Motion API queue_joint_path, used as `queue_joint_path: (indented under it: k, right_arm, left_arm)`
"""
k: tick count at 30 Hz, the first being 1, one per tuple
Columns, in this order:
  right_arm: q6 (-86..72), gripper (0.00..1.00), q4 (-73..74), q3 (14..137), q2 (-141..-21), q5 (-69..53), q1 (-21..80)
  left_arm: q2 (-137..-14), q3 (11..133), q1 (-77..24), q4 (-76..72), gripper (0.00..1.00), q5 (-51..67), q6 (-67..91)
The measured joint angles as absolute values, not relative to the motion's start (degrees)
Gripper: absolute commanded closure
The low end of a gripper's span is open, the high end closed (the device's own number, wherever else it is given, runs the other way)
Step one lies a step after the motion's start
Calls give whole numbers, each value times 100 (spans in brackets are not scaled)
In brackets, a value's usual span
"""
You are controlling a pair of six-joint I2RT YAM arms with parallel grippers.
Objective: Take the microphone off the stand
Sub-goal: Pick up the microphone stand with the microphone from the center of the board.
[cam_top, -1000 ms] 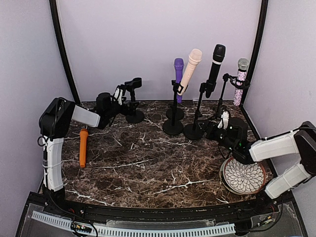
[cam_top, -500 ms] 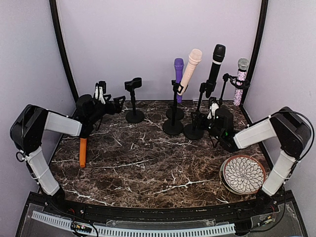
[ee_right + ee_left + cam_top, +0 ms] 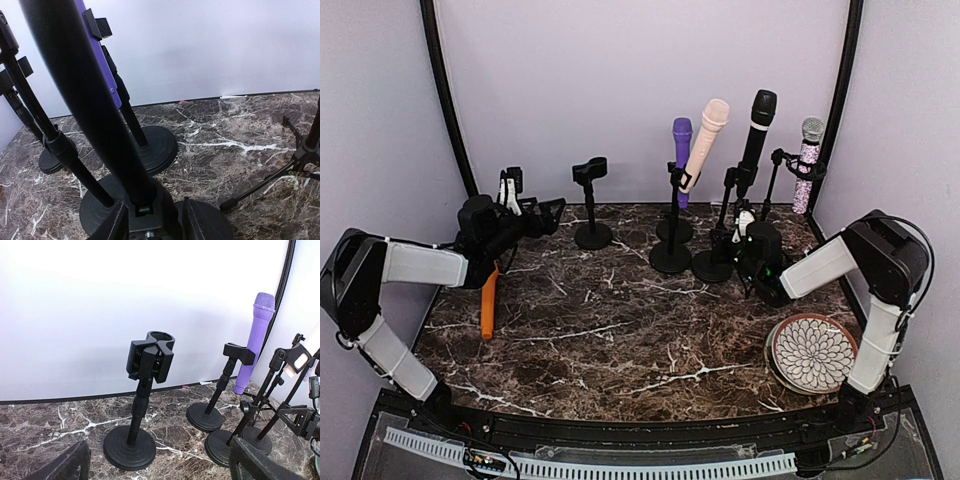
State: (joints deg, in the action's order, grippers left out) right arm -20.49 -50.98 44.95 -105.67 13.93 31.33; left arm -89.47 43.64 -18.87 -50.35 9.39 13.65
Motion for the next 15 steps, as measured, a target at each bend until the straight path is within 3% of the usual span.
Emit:
queue_joint_path:
  k: [11,15]
  right_arm:
    - [-1503,99,-5376,4324,-10512,1308,3118]
    - [-1293,100,-5312,4025,-10210,1219,3118]
  left_arm:
    - [-8766,4224,-1892,-4633,1,967,1083]
    - [-8589,4182,-1892,-4447,1,1000,958]
